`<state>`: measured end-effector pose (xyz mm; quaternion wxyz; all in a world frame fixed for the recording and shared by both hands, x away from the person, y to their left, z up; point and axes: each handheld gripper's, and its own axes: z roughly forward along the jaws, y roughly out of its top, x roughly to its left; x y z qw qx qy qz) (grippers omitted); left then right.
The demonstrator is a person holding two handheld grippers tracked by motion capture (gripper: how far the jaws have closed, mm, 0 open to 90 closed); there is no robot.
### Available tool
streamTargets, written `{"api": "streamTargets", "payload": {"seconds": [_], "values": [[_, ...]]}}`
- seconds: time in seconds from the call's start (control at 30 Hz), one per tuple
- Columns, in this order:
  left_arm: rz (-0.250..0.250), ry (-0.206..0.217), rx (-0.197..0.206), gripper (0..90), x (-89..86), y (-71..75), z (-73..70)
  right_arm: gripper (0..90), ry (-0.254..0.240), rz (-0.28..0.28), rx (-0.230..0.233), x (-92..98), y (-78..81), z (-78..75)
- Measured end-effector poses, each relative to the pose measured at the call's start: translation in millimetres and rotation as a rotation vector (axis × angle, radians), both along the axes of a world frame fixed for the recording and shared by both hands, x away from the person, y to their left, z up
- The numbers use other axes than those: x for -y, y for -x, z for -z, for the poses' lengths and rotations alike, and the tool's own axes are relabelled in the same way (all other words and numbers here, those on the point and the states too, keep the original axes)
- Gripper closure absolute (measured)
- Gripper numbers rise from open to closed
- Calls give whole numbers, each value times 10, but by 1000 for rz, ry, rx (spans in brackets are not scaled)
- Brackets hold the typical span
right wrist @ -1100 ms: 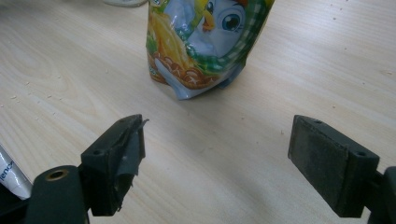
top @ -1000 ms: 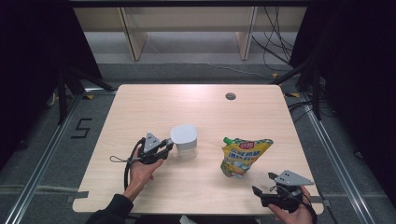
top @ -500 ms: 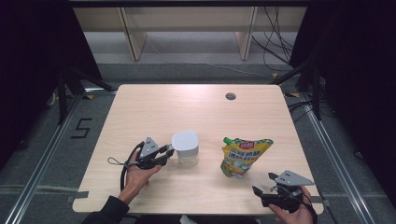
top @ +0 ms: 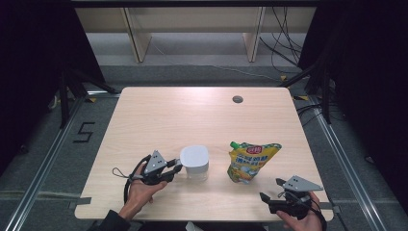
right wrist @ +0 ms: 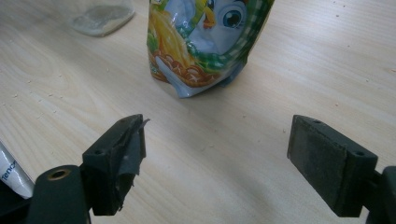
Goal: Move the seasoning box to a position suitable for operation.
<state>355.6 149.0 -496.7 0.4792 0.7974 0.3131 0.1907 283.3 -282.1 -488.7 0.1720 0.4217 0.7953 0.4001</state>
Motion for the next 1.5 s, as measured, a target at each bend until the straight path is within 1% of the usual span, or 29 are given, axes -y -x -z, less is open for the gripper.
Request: {"api": "streamTargets", "payload": {"seconds": [0.07,0.1,0.13,0.17,0.2,0.23,0.27,0.3,0.4,0.47,0.5,0.63,0.67,0.73,0.77,0.8,0.87,0.9,1.0,1.13,1.17,1.2,1.23,1.3,1.33,1.37,1.43,1.47,1.5], "values": [[4,7,-10,699,11,51,1,203,-8,7,-9,-8,9,-2],[9,2,-10,699,4,66,0,204,-1,-1,1,0,0,-1],[19,-5,5,698,-1,77,-1,204,4,-9,10,7,-7,1],[20,16,-18,698,9,108,7,204,-1,-3,0,1,0,-1],[25,12,-9,697,12,120,3,207,-11,6,-10,-11,13,-1],[25,12,-9,698,12,120,3,210,-6,-3,-3,-8,6,0],[41,7,-15,697,24,158,2,213,-16,-12,-4,-15,3,6],[60,-1,-4,697,31,168,-4,213,-4,-6,2,-17,-2,11],[61,14,-16,697,68,229,3,214,0,-23,14,0,-10,5],[69,3,-16,696,64,230,-3,214,-1,-24,13,0,-10,5],[83,-9,5,696,50,224,-6,214,-3,-21,7,-5,-5,4],[74,10,-18,696,66,252,0,214,0,-32,10,-3,-12,7],[82,1,-11,695,65,259,-6,214,-1,-26,8,2,-12,7],[84,8,-12,694,79,273,-4,214,4,-19,9,8,-12,6],[92,1,-17,694,94,290,-4,214,-7,-29,20,18,-28,18],[97,6,-12,694,107,299,-4,214,11,-21,29,26,-26,14],[108,-1,-16,694,125,317,-12,213,13,-19,28,26,-28,15],[106,3,-18,693,136,333,-11,214,7,-20,10,20,-23,14],[126,21,-25,693,164,367,-4,214,3,-22,13,18,-21,15],[116,25,-28,692,178,397,-3,214,-7,-38,13,26,-26,8],[116,25,-28,692,178,397,-3,214,-7,-38,13,26,-26,8],[128,8,-22,690,166,380,-13,214,-9,-39,12,25,-23,8],[122,22,-38,689,175,383,-14,214,-8,-40,13,24,-22,8],[142,30,-53,679,147,348,-16,213,-8,-44,16,21,-21,7],[131,52,-72,668,145,356,-14,214,-1,-45,16,22,-19,3],[131,52,-72,656,145,356,-14,213,0,-45,16,21,-19,3],[139,60,-109,565,101,352,0,213,2,-45,17,21,-21,5],[142,42,-107,493,86,355,1,213,4,-44,16,20,-21,6],[142,42,-107,445,86,355,1,213,8,-40,17,20,-17,4]]}}
